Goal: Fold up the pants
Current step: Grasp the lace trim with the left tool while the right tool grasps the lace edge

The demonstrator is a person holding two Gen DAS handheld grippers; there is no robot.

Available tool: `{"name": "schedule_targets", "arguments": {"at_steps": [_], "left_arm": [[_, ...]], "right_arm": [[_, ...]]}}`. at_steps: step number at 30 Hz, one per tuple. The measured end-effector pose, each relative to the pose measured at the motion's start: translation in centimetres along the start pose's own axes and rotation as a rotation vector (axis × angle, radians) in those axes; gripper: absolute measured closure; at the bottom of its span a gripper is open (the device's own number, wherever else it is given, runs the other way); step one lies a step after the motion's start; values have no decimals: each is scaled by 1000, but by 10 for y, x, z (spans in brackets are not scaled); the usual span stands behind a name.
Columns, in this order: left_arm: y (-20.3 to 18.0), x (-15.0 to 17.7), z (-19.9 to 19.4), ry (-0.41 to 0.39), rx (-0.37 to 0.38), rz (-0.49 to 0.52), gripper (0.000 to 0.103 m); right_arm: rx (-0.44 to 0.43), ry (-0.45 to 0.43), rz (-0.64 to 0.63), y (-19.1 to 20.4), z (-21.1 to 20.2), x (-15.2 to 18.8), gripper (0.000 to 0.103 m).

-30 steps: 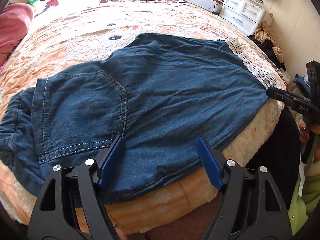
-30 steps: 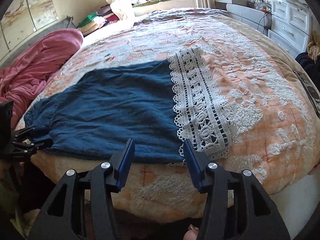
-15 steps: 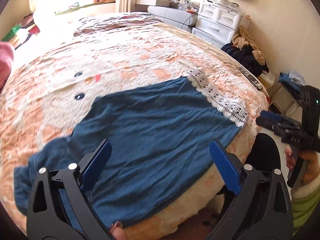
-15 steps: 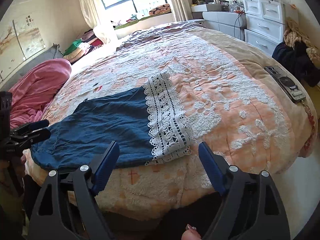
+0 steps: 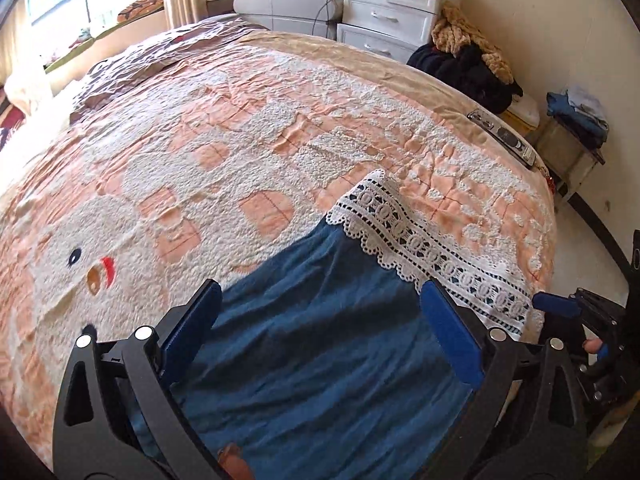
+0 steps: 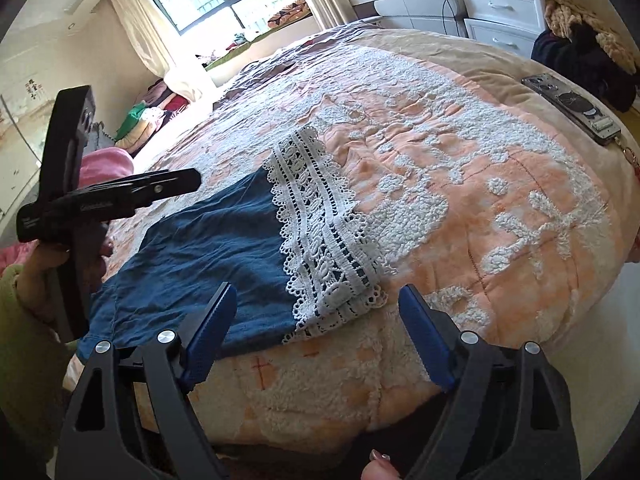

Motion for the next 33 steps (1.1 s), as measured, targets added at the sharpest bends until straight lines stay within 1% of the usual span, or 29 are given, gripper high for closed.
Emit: {"name": "schedule_targets", "arguments": {"at_steps": [3, 5, 6, 7, 10, 11, 12, 13, 14, 15, 17, 19, 22, 24, 25, 26, 27, 28, 29, 30, 31, 33], "left_arm": [[-9, -15, 25, 13, 7, 63, 10], [-13, -25, 41, 27, 11, 93, 10], [-15, -29, 48, 36, 14, 102, 10], [-16, -33, 54, 39, 22, 103, 10], [-18, -42, 71, 72, 82, 113, 16], [-18, -44, 76, 83, 102, 115, 20], [-18, -45, 79, 92, 123, 112, 23], [-17, -46, 83, 105, 155, 103, 31], [-17, -47, 86, 114, 182, 94, 36], [-17, -47, 88, 120, 205, 90, 38], [-19, -47, 91, 132, 252, 84, 47], [-21, -44, 93, 152, 297, 84, 50], [-26, -39, 98, 169, 297, 115, 57], [-25, -38, 101, 179, 310, 96, 61], [-24, -39, 102, 176, 311, 91, 65], [-23, -40, 102, 172, 308, 87, 72], [-23, -40, 102, 169, 307, 82, 75], [-24, -40, 102, 168, 309, 86, 79], [-24, -40, 102, 165, 308, 94, 83], [-23, -40, 100, 161, 314, 94, 83], [-21, -41, 99, 158, 323, 86, 85], [-15, -44, 95, 147, 348, 58, 88]], "right_arm": [[-4, 16, 20, -1, 9, 0, 22], [-3, 25, 25, -1, 15, 0, 25], [1, 25, 24, -2, 15, 0, 28], [4, 22, 24, -2, 17, 0, 33], [2, 13, 49, -6, 18, -1, 40], [-1, 5, 60, -8, 18, -1, 43], [-1, -3, 71, -10, 17, -2, 49], [-3, -9, 75, -12, 16, -2, 51], [-6, -13, 80, -13, 16, -3, 53], [-9, -16, 88, -14, 16, -3, 53], [-10, -21, 81, -13, 16, -3, 53], [-4, -20, 65, -12, 17, -4, 53], [17, -1, 46, -11, 24, -3, 53], [36, 1, 26, -8, 27, -2, 53], [45, 0, 13, -6, 27, -2, 54], [53, -3, 3, -5, 27, -2, 56], [65, -6, -5, -5, 27, -2, 66], [73, -10, -11, -5, 27, -2, 72], [63, -19, -5, -7, 25, -3, 75], [41, -31, 2, -7, 22, -3, 79], [18, -44, 1, -6, 20, -5, 81], [1, -73, -27, 2, 15, -8, 82]]}}
Point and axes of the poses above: each gripper's, at about its wrist camera, not at the fingertips, and z roughly the way its jaws point, y to its left, x to its underside, the point moved 3 cm from there along z, roughly the way its jaws point, and after that the axes turned 6 degrees about -z, right-handed, at the moved point
